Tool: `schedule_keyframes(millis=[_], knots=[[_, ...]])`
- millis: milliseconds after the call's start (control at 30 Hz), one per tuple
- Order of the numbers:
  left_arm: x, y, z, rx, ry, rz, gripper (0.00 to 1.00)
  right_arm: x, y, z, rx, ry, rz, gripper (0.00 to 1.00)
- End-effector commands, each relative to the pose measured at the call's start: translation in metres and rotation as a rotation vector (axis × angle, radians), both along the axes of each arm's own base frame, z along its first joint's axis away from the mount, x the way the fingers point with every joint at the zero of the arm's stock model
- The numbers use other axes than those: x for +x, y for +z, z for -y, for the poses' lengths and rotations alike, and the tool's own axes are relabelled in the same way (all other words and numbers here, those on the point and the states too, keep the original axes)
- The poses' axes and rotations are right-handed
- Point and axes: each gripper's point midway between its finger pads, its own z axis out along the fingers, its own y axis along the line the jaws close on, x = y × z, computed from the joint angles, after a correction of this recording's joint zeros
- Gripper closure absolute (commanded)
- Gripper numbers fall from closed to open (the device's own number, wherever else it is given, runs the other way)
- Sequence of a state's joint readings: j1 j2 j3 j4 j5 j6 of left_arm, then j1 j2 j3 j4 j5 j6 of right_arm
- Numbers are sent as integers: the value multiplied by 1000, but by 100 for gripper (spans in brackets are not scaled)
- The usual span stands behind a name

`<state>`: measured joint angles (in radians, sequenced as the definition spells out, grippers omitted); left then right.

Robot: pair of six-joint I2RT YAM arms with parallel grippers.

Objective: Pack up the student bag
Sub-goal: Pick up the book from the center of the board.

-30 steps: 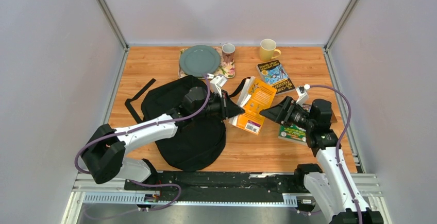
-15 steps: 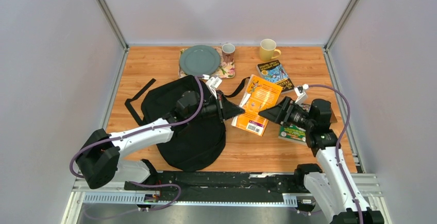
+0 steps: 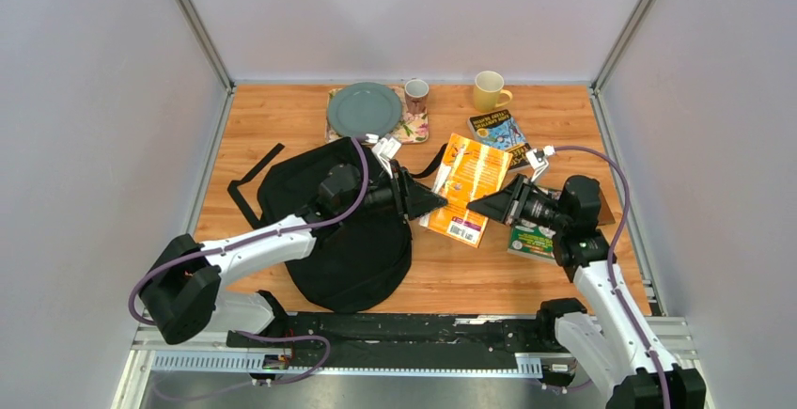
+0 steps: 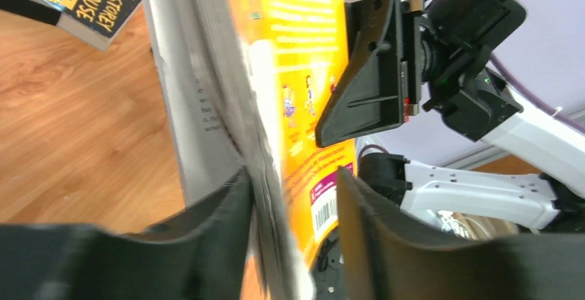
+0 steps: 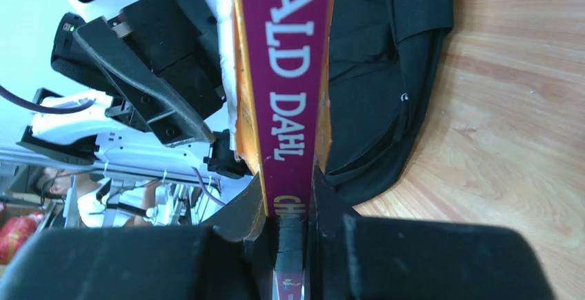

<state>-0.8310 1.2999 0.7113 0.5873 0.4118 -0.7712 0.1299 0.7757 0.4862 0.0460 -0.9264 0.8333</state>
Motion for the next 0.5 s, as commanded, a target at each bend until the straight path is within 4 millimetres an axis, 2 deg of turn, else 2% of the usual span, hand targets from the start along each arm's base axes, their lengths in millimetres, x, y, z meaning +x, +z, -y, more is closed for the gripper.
schedule_keyframes(millis=[0,33,167,367,400,467], knots=[[-2,26,1,-33,-3,97,27,-13,34,-7,62,69,98,100],[0,19,-2,-7,13,85,27,-17,39,-7,71,80,114,100],[8,22,-10,-9,69,107,26,-33,57,-10,112,148,163,100],[16,44,-10,-90,54,119,25,-50,75,-12,143,229,206,100],[14,53,-10,-127,36,120,24,-52,76,-12,144,242,209,100],[14,56,-11,-156,16,118,24,-57,79,-13,138,278,230,100]])
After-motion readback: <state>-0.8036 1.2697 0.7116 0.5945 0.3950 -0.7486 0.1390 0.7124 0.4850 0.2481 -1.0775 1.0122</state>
